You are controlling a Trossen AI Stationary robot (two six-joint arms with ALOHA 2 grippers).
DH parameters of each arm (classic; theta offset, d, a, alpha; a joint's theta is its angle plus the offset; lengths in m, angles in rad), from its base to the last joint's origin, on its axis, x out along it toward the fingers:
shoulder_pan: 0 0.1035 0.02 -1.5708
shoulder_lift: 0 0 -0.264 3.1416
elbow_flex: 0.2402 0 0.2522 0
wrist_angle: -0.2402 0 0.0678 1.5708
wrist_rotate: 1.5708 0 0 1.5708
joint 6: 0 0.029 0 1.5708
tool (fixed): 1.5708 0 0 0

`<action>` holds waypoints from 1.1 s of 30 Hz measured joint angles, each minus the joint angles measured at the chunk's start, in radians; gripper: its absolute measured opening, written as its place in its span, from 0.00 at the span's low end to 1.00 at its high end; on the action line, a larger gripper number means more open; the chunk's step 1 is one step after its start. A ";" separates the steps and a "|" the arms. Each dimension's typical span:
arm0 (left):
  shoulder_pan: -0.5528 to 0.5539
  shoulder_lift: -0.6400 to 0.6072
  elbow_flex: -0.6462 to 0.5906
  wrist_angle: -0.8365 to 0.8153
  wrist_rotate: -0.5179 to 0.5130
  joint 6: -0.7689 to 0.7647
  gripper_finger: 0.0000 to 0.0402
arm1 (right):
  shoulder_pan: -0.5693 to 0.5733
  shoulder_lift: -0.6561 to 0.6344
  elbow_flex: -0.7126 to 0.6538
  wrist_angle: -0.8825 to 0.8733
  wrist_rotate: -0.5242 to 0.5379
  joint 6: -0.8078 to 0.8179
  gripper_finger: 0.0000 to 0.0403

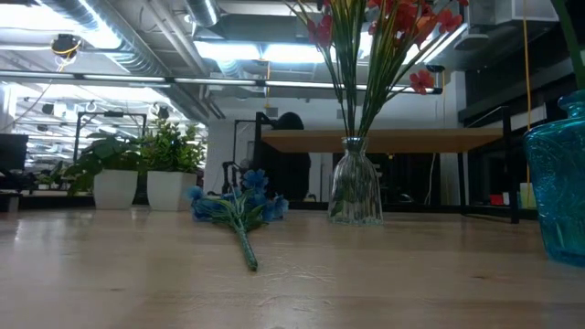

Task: Pick and place flowers into a vace then onto a shelf
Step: Put the violet flowers into the blue vase

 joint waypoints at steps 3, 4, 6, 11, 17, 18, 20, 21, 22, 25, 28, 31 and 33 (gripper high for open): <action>0.009 0.000 0.000 0.000 0.017 -0.006 0.01 | 0.000 0.000 0.000 -0.001 0.004 0.000 0.43; 0.011 0.000 0.000 0.000 0.022 -0.004 0.01 | 0.000 0.000 0.000 -0.002 0.006 0.000 0.43; 0.008 0.000 0.000 0.001 0.023 0.010 0.01 | 0.000 0.000 0.000 -0.002 0.007 0.000 0.43; -0.008 -0.001 0.000 0.015 0.008 0.030 0.01 | 0.000 0.000 0.000 -0.011 0.007 -0.001 0.43; -0.037 -0.020 0.000 0.022 -0.043 0.087 0.01 | -0.001 0.000 0.000 -0.025 0.015 0.000 0.43; -0.041 -0.022 0.000 0.018 -0.044 0.087 0.01 | -0.001 0.000 0.000 -0.025 0.014 -0.001 0.43; -0.044 -0.022 0.000 0.018 -0.044 0.087 0.01 | -0.001 0.000 0.000 -0.024 0.014 -0.002 0.43; -0.044 -0.022 0.000 0.017 -0.044 0.085 0.01 | -0.001 0.000 0.000 -0.024 0.014 -0.002 0.43; -0.044 -0.022 0.000 0.015 -0.044 0.075 0.01 | -0.001 0.000 0.000 -0.024 0.014 -0.003 0.43; -0.035 -0.023 0.000 -0.024 -0.042 0.027 0.01 | -0.001 0.000 0.000 -0.023 0.012 -0.004 0.43; -0.018 -0.023 0.000 -0.044 -0.034 0.006 0.01 | 0.000 0.000 -0.001 -0.013 0.011 -0.005 0.43; -0.004 -0.023 0.000 -0.041 0.027 0.004 0.01 | -0.001 -0.001 -0.001 -0.009 0.009 -0.025 0.43; 0.004 -0.023 0.000 -0.039 0.043 0.004 0.01 | -0.001 -0.001 -0.001 -0.007 0.008 -0.028 0.43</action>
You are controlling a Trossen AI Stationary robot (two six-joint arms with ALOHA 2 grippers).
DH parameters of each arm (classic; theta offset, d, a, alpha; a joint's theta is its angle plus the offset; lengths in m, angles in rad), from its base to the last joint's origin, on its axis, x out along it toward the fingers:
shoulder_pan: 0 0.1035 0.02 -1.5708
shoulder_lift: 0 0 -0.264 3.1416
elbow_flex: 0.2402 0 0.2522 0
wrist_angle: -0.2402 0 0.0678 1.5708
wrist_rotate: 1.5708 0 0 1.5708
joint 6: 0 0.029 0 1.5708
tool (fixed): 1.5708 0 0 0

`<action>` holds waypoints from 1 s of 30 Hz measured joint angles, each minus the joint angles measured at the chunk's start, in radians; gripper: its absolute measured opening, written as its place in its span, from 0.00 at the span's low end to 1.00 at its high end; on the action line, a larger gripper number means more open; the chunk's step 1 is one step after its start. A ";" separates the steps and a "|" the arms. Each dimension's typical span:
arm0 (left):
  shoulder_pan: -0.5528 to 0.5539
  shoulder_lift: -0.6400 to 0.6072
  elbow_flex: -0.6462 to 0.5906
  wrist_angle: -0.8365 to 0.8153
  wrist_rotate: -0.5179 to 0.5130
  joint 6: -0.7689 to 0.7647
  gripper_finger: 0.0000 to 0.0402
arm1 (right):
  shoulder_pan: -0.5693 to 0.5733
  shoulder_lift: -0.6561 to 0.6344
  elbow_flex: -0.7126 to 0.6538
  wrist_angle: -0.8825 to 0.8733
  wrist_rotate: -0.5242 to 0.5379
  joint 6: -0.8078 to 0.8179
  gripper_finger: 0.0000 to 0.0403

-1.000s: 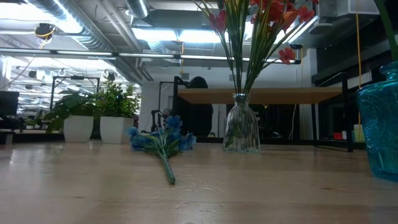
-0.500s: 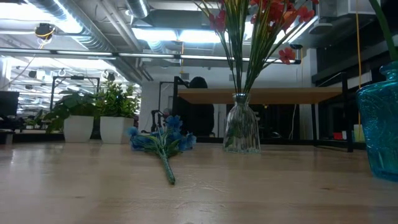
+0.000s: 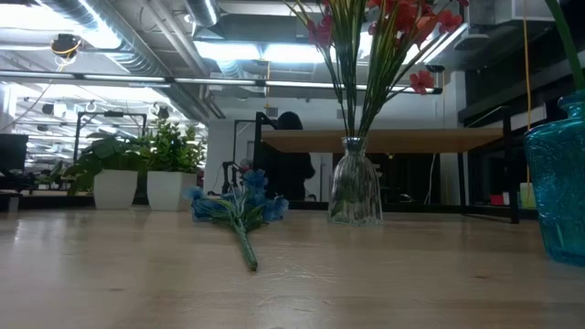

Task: Pick and place flowers into a vace then onto a shelf
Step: Put the violet flowers into the blue vase

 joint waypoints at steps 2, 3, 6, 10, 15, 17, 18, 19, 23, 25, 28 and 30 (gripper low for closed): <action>0.007 0.000 0.000 0.000 0.001 0.000 0.01 | 0.000 0.000 0.000 0.004 0.002 0.000 0.43; 0.009 0.000 0.000 0.000 0.002 -0.004 0.01 | 0.000 0.000 0.000 0.005 0.002 0.000 0.43; 0.009 0.000 0.000 -0.001 0.043 -0.012 0.01 | 0.000 0.000 0.000 0.009 0.002 0.000 0.43; 0.007 0.000 0.000 -0.002 0.038 0.000 0.01 | 0.000 0.000 0.000 0.016 0.000 -0.002 0.43; 0.030 0.000 0.000 -0.038 0.025 -0.016 0.01 | 0.000 0.000 0.000 0.045 0.001 -0.003 0.43; 0.041 0.000 0.000 -0.045 0.039 -0.025 0.01 | -0.001 0.000 0.000 0.056 0.002 -0.004 0.43; 0.046 0.000 0.000 -0.045 0.049 -0.026 0.01 | -0.001 0.000 0.000 0.057 0.001 -0.012 0.43; 0.050 0.000 0.000 -0.045 0.055 -0.026 0.01 | -0.003 0.000 0.000 0.058 0.001 -0.021 0.43; 0.060 0.000 0.000 -0.044 0.071 -0.025 0.01 | -0.008 0.000 0.000 0.060 0.001 -0.025 0.43; 0.060 0.000 0.000 -0.040 0.069 -0.025 0.01 | -0.010 0.000 0.000 0.060 0.000 -0.025 0.43; 0.060 0.000 0.000 -0.016 0.069 -0.013 0.01 | -0.012 0.000 0.000 0.058 0.000 -0.024 0.43; 0.060 0.000 0.000 0.004 0.069 0.003 0.01 | -0.014 0.000 0.000 0.058 0.000 -0.023 0.43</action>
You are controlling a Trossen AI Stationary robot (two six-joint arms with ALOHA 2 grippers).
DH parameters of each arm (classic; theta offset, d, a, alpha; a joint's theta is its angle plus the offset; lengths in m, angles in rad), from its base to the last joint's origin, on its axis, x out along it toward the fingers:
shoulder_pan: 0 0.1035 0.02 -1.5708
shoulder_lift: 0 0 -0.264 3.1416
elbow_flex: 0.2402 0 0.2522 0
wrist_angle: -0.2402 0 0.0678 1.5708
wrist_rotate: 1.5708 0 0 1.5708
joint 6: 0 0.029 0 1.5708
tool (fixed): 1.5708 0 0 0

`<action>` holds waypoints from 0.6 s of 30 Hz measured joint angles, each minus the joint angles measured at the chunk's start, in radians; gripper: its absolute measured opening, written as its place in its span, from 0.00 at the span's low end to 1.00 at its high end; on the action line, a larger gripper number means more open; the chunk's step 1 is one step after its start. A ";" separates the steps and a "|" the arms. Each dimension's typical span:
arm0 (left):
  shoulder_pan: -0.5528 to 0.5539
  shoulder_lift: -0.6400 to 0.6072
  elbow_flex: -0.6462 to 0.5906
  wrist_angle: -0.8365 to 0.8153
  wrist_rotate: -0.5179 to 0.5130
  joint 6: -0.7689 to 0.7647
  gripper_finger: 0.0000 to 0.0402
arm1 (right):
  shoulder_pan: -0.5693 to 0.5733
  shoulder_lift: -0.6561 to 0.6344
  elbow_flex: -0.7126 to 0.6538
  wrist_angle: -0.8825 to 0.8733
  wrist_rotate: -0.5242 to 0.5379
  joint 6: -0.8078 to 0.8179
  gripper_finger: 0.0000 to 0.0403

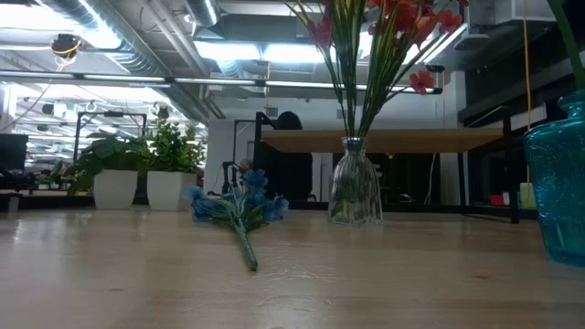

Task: Pick and place flowers into a vace then onto a shelf
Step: Put the violet flowers into the blue vase

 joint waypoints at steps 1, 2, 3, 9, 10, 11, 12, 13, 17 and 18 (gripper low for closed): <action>0.000 0.000 0.000 0.004 0.000 0.007 0.01 | 0.000 0.000 0.000 0.000 0.000 0.001 0.43; 0.002 0.000 0.000 0.005 0.000 0.008 0.01 | -0.001 0.000 0.000 -0.001 0.000 0.001 0.43; 0.004 0.000 0.000 0.005 0.001 0.007 0.01 | -0.001 0.000 0.000 -0.003 0.000 0.001 0.43; 0.016 0.000 -0.001 0.020 0.007 0.009 0.01 | -0.002 0.000 0.000 -0.001 0.004 -0.002 0.41; 0.019 0.000 -0.001 0.026 0.013 0.008 0.01 | -0.002 0.000 0.000 0.002 0.005 -0.002 0.39; 0.024 0.000 -0.001 0.027 0.027 0.004 0.01 | -0.003 0.000 0.000 0.003 0.005 -0.002 0.38; 0.027 0.000 -0.001 0.027 0.046 0.001 0.01 | -0.003 0.000 0.000 0.002 0.005 -0.002 0.35; 0.030 0.001 -0.001 0.027 0.063 0.001 0.01 | -0.002 0.000 0.000 0.002 0.005 -0.002 0.33; 0.032 0.001 -0.001 0.031 0.086 0.001 0.01 | -0.003 0.000 0.000 0.002 0.004 -0.001 0.21; 0.031 0.001 -0.001 0.031 0.086 0.001 0.01 | -0.003 0.000 0.000 0.002 0.005 0.001 0.17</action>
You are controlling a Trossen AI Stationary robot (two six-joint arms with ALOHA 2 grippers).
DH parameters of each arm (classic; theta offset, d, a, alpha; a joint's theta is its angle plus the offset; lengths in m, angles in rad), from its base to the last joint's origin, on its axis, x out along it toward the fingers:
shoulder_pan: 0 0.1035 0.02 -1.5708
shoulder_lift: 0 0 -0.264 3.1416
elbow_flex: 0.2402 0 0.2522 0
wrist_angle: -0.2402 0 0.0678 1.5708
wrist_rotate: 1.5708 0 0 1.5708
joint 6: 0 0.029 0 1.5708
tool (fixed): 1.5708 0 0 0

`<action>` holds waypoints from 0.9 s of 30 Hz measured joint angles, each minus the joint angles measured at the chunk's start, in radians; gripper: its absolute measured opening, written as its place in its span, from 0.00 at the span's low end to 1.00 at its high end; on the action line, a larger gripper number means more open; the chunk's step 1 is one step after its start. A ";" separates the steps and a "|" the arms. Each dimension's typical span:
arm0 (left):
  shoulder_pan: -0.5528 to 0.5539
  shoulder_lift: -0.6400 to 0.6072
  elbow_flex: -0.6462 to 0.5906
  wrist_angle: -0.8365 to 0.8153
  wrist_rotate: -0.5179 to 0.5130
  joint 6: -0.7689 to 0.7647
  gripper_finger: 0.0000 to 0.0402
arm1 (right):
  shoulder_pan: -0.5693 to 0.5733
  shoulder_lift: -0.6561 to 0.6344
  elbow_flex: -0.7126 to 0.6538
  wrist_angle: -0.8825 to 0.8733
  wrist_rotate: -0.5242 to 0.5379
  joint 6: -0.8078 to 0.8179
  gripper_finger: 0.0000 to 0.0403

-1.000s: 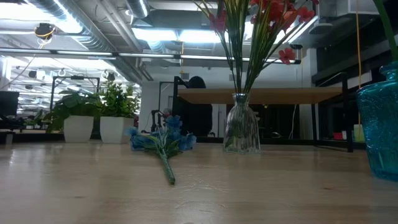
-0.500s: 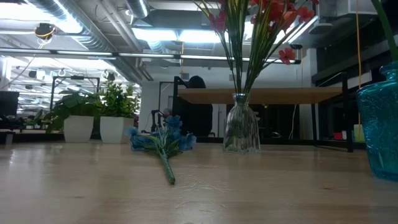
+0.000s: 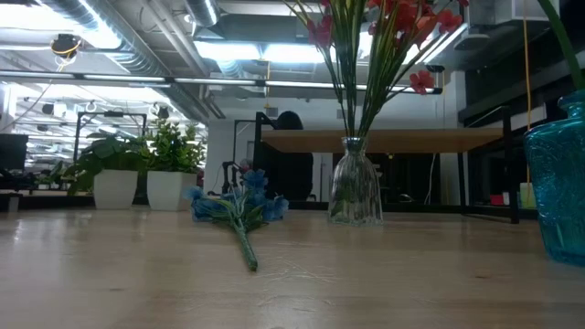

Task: Pick and place flowers into a vace then onto a shelf
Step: Put the violet flowers into the blue vase

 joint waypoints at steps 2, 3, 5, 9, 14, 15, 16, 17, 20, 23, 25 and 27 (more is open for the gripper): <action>0.000 0.000 0.000 0.000 0.005 0.000 0.01 | 0.000 0.000 0.000 0.000 0.002 0.002 0.10; 0.000 0.001 0.000 0.000 0.008 -0.002 0.01 | 0.000 0.000 0.000 -0.001 0.002 0.002 0.06; -0.003 0.001 0.000 0.000 0.007 -0.003 0.01 | 0.000 0.000 0.000 -0.002 0.002 0.002 0.02; -0.015 0.001 0.000 -0.005 -0.015 -0.003 0.02 | 0.000 0.000 0.000 -0.006 0.000 0.027 0.02; -0.049 0.001 0.000 -0.033 -0.097 -0.003 0.10 | 0.001 -0.001 0.000 -0.018 -0.006 0.027 0.01; -0.059 0.001 0.000 -0.037 -0.119 -0.002 0.12 | 0.002 -0.003 0.000 -0.020 -0.012 0.026 0.01; -0.069 0.001 0.000 -0.040 -0.142 -0.001 0.15 | 0.003 -0.008 -0.001 -0.020 -0.016 0.027 0.01; -0.078 0.000 0.000 -0.041 -0.169 0.000 0.17 | 0.002 -0.017 -0.001 -0.020 -0.019 0.026 0.01; -0.108 0.000 0.000 -0.038 -0.253 0.011 0.22 | 0.002 -0.058 -0.001 -0.028 -0.018 0.025 0.01; -0.141 -0.001 0.000 -0.043 -0.324 0.027 0.27 | 0.002 -0.102 -0.001 -0.037 -0.014 0.013 0.00; -0.159 -0.002 0.000 -0.073 -0.354 0.026 0.28 | 0.002 -0.137 -0.001 -0.039 -0.012 -0.006 0.00; -0.176 -0.001 0.000 -0.106 -0.377 0.015 0.28 | 0.002 -0.175 -0.001 -0.060 -0.010 -0.022 0.00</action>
